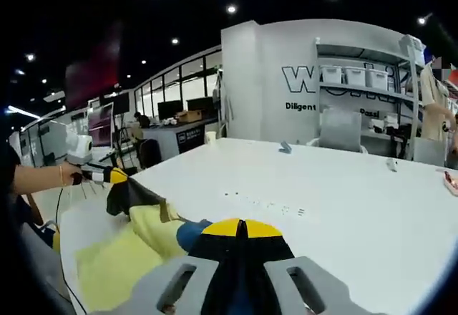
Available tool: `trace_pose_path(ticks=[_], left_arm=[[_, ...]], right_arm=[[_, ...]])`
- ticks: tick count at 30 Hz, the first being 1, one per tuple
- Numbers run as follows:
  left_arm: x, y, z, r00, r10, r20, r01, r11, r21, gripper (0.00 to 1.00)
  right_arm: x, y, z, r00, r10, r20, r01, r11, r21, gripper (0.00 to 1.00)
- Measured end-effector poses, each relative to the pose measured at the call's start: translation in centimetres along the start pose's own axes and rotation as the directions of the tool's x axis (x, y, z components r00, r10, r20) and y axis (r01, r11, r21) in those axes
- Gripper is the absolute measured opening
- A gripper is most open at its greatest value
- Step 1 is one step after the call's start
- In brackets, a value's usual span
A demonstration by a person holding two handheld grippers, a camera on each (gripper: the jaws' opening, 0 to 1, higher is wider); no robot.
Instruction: Fold the garment on the visible template until the final outline fits inside the template.
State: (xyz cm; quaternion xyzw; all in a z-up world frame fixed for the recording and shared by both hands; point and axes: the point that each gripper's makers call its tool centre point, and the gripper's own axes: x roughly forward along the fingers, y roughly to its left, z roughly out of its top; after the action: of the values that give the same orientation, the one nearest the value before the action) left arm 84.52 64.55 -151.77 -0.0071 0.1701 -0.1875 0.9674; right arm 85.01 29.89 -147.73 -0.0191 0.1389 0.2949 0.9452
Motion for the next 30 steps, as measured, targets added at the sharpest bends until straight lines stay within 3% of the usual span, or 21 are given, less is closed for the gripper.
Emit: trace_pose_path(ticks=[2, 5, 7, 9, 10, 12, 15, 19, 22, 26, 30], left_arm=[[1.2, 0.5, -1.6, 0.999, 0.018, -0.051, -0.018, 1.0, 0.008, 0.01], [3.1, 1.8, -3.6, 0.992, -0.002, -0.124, 0.006, 1.0, 0.031, 0.03], [3.7, 2.3, -4.5, 0.987, -0.006, -0.161, 0.012, 0.999, 0.037, 0.05], [3.6, 3.8, -4.6, 0.985, 0.035, -0.168, -0.026, 0.998, 0.054, 0.11], [3.4, 3.7, -4.5, 0.987, 0.023, -0.157, -0.014, 0.998, 0.054, 0.16], [3.4, 3.6, -4.6, 0.988, -0.006, -0.152, 0.012, 0.999, 0.043, 0.27], [2.8, 3.9, -5.6, 0.982, -0.002, -0.187, 0.021, 0.995, 0.102, 0.29], [2.0, 3.1, -7.0, 0.975, -0.023, -0.222, 0.05, 0.992, 0.117, 0.35], [1.3, 2.4, -8.5, 0.963, -0.052, -0.266, 0.093, 0.985, 0.145, 0.45], [-0.2, 1.9, -10.0, 0.95, -0.052, -0.307, 0.125, 0.966, 0.224, 0.47], [-1.1, 2.6, -10.8, 0.944, -0.035, -0.329, 0.123, 0.96, 0.251, 0.5]], right_arm=[[1.1, -0.8, -1.2, 0.999, -0.037, -0.022, 0.037, 0.999, 0.025, 0.0], [3.5, -1.5, -3.5, 0.996, -0.06, -0.072, 0.063, 0.997, 0.033, 0.0], [4.4, -2.5, -5.1, 0.986, -0.096, -0.139, 0.088, 0.994, -0.063, 0.0], [5.6, -1.8, -6.0, 0.986, -0.071, -0.151, 0.064, 0.997, -0.047, 0.0], [5.8, -1.9, -6.3, 0.985, -0.073, -0.155, 0.066, 0.997, -0.051, 0.0], [5.8, -2.2, -6.5, 0.983, -0.084, -0.16, 0.077, 0.996, -0.049, 0.0], [5.5, -2.3, -6.4, 0.983, -0.084, -0.164, 0.079, 0.996, -0.036, 0.0], [4.9, -1.9, -6.2, 0.988, -0.062, -0.139, 0.064, 0.998, 0.011, 0.01], [4.5, -1.9, -6.3, 0.989, -0.061, -0.135, 0.061, 0.998, 0.001, 0.07], [3.2, -0.8, -6.5, 0.991, -0.032, -0.133, 0.029, 0.999, -0.027, 0.13], [2.9, -0.8, -7.0, 0.987, -0.013, -0.157, 0.005, 0.999, -0.055, 0.26]])
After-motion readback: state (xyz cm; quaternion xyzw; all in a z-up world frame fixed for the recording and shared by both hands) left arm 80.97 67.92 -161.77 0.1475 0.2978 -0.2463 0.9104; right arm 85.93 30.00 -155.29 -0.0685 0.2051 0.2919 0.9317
